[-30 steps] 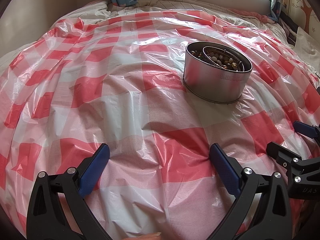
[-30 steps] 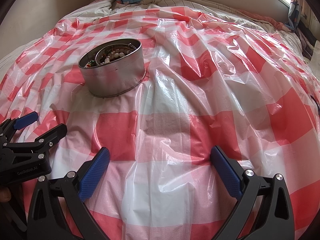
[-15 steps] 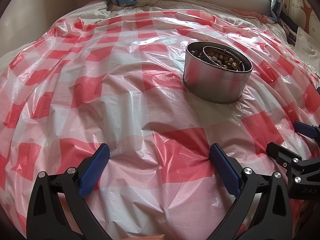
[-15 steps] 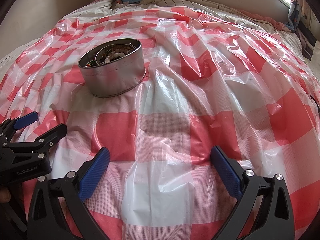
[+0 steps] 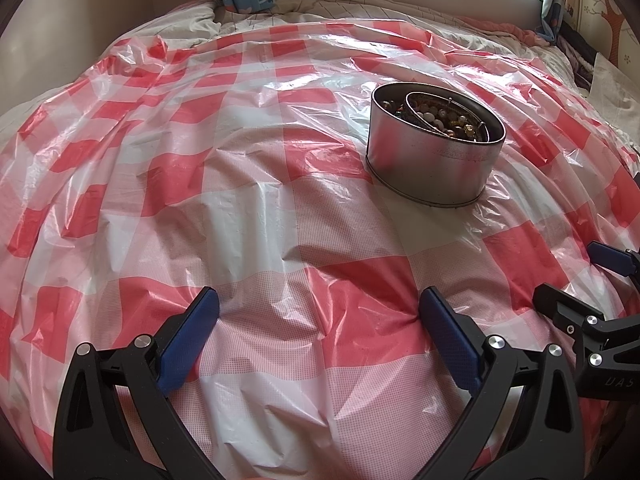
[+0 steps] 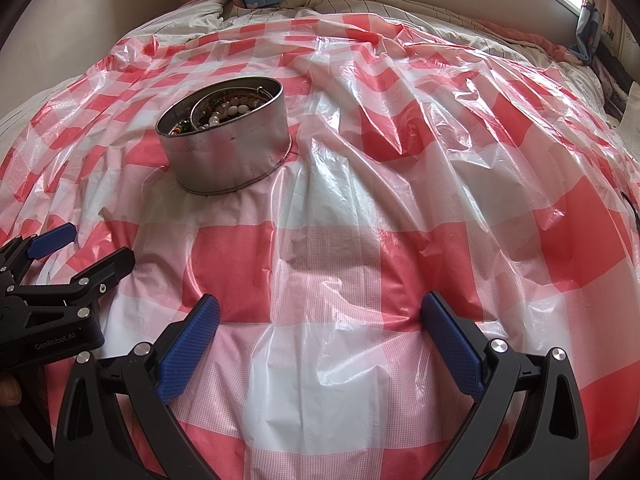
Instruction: Organize jewelry
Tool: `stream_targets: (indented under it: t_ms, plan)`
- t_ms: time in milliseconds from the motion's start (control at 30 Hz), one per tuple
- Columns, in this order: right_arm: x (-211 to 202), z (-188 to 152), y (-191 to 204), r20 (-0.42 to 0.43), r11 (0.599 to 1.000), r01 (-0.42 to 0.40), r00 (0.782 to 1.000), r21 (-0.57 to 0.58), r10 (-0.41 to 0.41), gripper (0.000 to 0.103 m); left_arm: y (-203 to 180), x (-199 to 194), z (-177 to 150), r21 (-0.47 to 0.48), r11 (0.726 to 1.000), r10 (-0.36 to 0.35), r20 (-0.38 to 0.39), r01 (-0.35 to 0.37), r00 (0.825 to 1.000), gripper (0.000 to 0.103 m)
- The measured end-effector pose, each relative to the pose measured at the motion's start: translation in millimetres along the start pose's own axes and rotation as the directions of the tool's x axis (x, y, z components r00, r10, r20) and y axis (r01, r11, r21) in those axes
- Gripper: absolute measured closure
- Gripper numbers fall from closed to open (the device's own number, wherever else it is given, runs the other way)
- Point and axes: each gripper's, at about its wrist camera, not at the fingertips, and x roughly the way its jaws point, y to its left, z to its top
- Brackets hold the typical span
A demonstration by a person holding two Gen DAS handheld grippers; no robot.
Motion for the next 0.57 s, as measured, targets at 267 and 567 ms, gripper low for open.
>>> stream_targets:
  t_ms: [267,567]
  plan:
    - [0.0,0.1,-2.2,0.003,1.000,-0.004,1.000,0.002,0.004,0.007,0.5,0.8,0.0,-0.005,1.000,-0.002,-0.001,0.002,1.000,0.007]
    - [0.0,0.2,-1.6,0.003,1.000,-0.003,1.000,0.002,0.003,0.007,0.1,2.1,0.9,-0.005,1.000,0.002,-0.005,-0.002,1.000,0.007]
